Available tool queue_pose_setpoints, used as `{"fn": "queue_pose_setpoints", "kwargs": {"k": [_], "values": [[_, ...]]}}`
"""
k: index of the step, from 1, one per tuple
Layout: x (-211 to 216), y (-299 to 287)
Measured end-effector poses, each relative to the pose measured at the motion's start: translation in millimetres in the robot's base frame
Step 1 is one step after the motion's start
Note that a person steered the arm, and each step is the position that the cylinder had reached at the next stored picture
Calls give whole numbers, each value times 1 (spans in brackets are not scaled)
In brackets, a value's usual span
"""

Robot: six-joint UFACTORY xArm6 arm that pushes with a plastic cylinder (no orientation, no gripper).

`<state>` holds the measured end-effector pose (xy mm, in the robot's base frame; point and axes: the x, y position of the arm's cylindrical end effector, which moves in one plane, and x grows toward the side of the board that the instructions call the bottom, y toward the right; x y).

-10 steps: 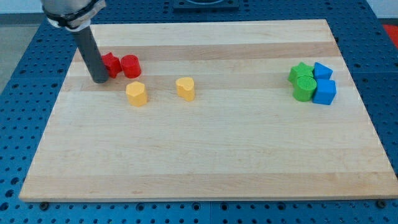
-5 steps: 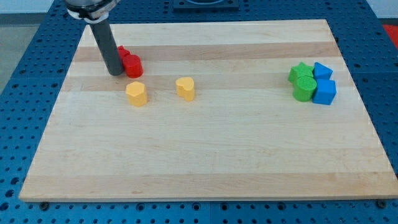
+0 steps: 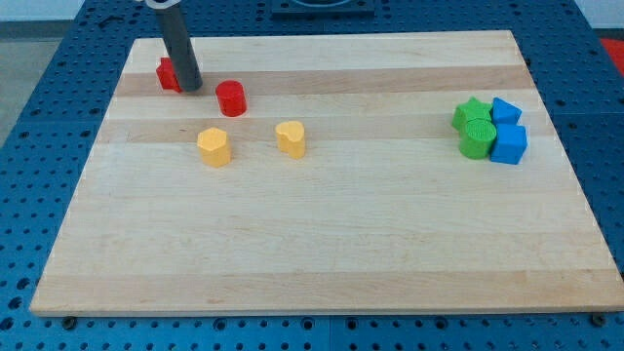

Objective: Slide the red star to the top left of the board

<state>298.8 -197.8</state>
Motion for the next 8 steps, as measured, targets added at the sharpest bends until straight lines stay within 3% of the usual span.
{"fn": "queue_pose_setpoints", "kwargs": {"k": [2,5,8], "values": [[-4,-25],[-45,-33],[-31,-65]]}}
